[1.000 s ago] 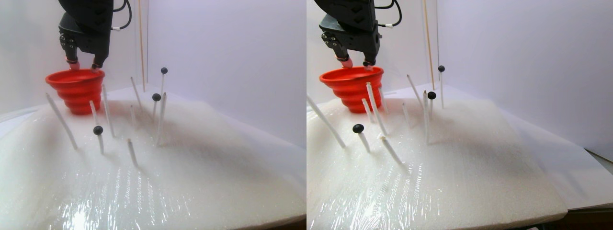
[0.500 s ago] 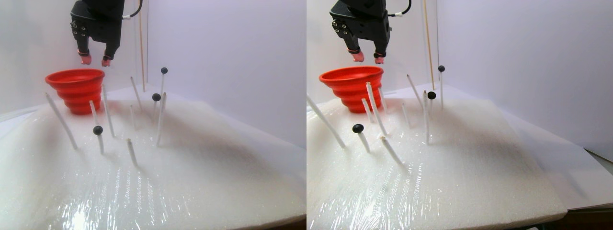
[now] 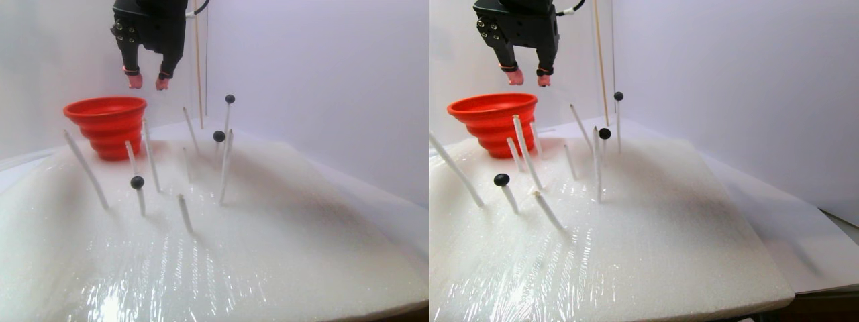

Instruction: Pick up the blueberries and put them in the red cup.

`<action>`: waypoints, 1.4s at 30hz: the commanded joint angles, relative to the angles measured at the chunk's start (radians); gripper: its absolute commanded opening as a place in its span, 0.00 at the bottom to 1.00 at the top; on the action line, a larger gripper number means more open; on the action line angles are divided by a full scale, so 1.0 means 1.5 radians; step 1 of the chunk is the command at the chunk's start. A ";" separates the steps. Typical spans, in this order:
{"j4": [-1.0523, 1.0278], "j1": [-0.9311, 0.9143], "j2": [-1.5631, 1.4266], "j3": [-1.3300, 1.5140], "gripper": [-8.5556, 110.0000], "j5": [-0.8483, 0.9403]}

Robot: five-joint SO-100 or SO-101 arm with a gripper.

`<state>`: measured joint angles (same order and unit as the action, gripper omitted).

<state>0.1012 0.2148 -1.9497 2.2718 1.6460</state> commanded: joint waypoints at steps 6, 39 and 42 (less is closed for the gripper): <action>-0.030 -0.027 -0.100 0.015 0.21 0.029; -0.126 -0.163 -0.258 0.119 0.21 0.024; -0.126 -0.176 -0.262 0.121 0.21 0.013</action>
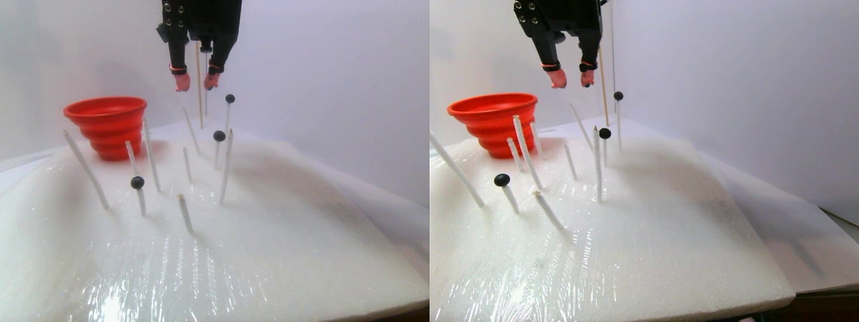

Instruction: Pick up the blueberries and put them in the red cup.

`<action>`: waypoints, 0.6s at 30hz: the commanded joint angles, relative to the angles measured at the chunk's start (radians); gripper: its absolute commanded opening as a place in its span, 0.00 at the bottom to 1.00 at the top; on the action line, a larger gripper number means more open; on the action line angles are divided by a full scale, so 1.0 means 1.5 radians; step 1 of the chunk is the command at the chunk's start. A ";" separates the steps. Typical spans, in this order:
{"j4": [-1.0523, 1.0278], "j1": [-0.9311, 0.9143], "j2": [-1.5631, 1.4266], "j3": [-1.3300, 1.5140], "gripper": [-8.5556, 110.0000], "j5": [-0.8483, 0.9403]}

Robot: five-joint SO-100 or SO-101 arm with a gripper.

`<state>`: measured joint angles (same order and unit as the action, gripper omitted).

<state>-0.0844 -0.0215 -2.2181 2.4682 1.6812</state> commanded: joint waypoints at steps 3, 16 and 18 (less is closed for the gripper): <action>-0.002 -0.033 -0.081 -0.013 0.21 -0.019; 0.039 -0.072 -0.031 -0.043 0.23 -0.021; 0.054 -0.077 -0.019 -0.042 0.23 -0.019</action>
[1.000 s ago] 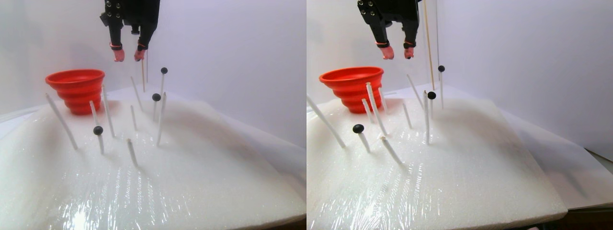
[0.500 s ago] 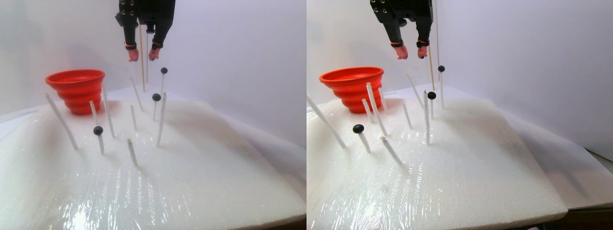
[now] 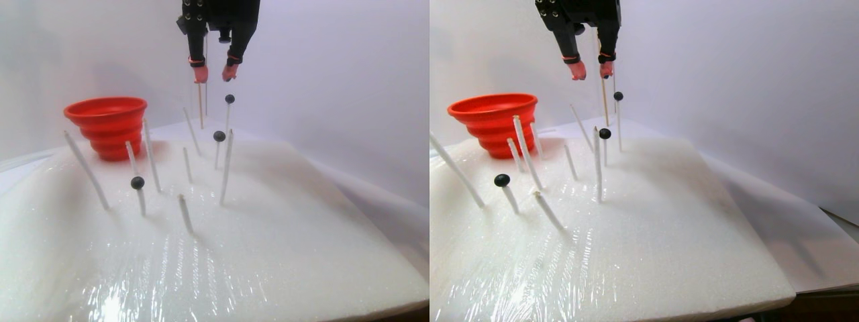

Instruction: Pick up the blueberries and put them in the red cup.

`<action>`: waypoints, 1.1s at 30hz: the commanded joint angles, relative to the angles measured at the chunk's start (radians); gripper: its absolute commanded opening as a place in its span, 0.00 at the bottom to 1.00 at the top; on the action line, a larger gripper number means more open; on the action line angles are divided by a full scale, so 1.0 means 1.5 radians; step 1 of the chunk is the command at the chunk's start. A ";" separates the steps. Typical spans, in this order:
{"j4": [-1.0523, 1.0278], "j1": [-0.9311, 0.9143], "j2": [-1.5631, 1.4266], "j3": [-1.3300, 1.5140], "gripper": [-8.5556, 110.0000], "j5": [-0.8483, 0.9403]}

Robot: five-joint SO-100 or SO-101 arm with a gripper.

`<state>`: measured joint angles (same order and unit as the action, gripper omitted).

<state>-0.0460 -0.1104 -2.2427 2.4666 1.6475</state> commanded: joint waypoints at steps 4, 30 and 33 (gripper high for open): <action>0.050 -0.025 0.026 -0.050 0.23 0.002; 0.156 -0.039 0.214 -0.177 0.24 -0.061; 0.166 -0.041 0.227 -0.185 0.25 -0.063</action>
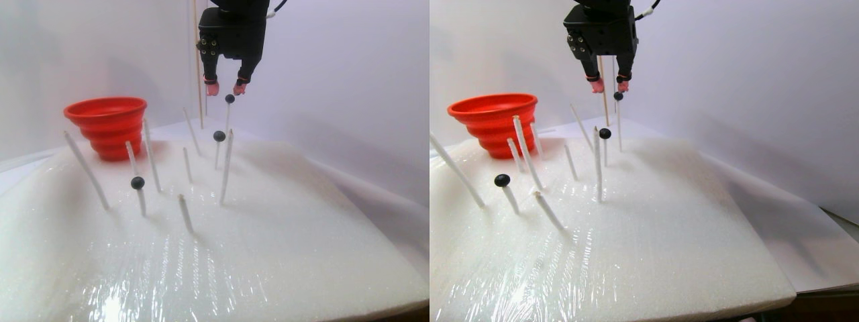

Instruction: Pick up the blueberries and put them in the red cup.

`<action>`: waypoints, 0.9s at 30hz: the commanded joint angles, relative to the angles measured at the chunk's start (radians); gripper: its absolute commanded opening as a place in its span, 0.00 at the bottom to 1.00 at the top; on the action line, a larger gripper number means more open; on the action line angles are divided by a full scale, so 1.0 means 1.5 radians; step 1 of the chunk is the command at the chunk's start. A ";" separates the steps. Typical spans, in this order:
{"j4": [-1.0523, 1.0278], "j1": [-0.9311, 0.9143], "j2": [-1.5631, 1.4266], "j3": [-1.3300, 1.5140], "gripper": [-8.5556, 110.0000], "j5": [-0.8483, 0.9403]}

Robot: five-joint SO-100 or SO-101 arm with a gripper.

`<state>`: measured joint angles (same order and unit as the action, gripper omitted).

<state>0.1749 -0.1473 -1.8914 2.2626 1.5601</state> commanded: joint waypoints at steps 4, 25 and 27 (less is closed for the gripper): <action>0.037 -0.018 0.020 -0.060 0.25 -0.008; 0.066 -0.032 0.094 -0.114 0.26 -0.014; 0.072 -0.031 0.099 -0.115 0.26 -0.017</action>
<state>0.2562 -0.1718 -1.7227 2.1552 1.5509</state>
